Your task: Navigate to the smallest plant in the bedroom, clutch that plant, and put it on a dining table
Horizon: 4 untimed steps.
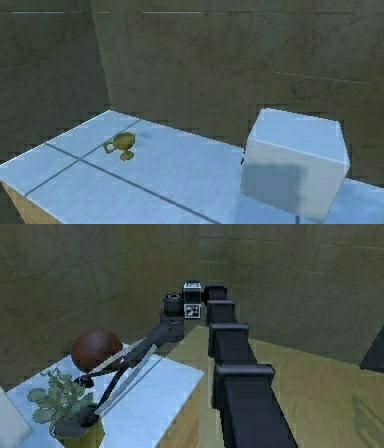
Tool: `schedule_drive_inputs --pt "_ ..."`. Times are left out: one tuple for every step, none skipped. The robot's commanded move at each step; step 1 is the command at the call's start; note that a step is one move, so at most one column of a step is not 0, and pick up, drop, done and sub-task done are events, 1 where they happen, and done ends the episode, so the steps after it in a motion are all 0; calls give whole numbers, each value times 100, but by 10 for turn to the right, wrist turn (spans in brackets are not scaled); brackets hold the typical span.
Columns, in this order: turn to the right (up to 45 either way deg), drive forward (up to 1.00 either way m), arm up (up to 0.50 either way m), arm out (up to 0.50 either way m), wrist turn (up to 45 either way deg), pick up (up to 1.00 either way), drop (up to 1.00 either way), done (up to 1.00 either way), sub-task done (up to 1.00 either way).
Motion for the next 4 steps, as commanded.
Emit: schedule_drive_inputs --pt "0 0 0 0 -90 0 0 0 0" --pt "0 0 0 -26 0 0 0 0 0" --pt "-450 0 0 0 0 0 0 0 0" --pt "-450 0 0 0 0 0 0 0 0"
